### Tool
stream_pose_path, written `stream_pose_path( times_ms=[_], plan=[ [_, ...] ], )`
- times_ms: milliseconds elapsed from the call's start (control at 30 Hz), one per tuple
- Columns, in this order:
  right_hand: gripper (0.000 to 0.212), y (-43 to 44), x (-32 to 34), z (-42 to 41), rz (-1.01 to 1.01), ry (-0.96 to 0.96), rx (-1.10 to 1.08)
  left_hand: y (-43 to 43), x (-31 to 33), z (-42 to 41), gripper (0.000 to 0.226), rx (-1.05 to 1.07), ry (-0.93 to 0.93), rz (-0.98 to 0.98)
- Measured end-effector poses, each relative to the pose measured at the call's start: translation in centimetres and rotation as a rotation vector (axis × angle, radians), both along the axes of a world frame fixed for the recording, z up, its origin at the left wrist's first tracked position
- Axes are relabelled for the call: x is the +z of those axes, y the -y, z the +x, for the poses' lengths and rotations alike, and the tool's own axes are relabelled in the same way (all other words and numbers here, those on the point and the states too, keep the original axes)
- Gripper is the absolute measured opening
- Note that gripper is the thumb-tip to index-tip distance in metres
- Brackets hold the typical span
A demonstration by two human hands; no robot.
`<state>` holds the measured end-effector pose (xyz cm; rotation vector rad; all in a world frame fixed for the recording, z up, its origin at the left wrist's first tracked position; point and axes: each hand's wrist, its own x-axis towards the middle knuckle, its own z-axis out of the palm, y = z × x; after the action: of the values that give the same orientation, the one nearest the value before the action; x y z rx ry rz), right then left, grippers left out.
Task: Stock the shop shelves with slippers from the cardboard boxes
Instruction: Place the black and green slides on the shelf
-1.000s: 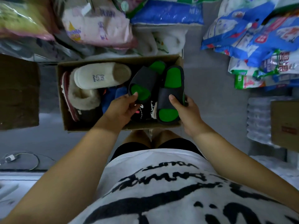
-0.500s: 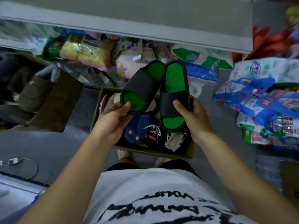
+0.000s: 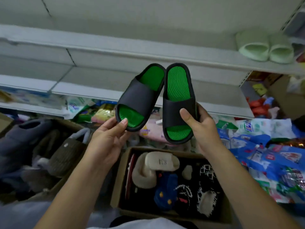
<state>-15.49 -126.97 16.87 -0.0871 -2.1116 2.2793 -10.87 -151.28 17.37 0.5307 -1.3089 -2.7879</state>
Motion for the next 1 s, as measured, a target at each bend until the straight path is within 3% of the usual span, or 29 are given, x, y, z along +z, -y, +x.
stream_pose_path(
  times_ms=[300, 567, 700, 767, 800, 833, 900, 1000],
  plan=[
    [0.051, 1.5, 7.4, -6.3, -0.04, -0.09, -0.155, 0.2, 7.4, -9.1, 0.008, -0.084, -0.085, -0.051],
    [0.052, -2.9, 10.1, -14.8, 0.012, 0.127, -0.224, -5.6, 9.8, -18.0, 0.032, -0.081, 0.002, -0.116],
    [0.048, -4.9, 10.7, -18.3, 0.102, 0.112, -0.148, -9.1, 9.4, -21.2, 0.009, -0.081, 0.098, -0.214],
    [0.043, -5.5, 10.6, -19.6, 0.155, 0.096, -0.129, -10.4, 8.2, -22.8, 0.008, -0.064, 0.099, -0.291],
    [0.044, -5.8, 10.5, -20.1, 0.176, 0.087, -0.128, -11.0, 7.7, -23.3, 0.013, -0.067, 0.082, -0.333],
    [0.05, -6.1, 10.3, -20.7, 0.204, 0.079, -0.137, -11.5, 7.3, -23.6, 0.033, -0.085, 0.062, -0.396],
    [0.067, -6.9, 9.7, -21.8, 0.35, 0.066, -0.157, -11.7, 6.9, -23.7, 0.064, -0.112, 0.008, -0.661],
    [0.091, -7.7, 9.4, -22.1, 0.524, 0.055, -0.172, -11.3, 6.7, -24.4, 0.043, -0.201, -0.145, -1.219]
  ],
)
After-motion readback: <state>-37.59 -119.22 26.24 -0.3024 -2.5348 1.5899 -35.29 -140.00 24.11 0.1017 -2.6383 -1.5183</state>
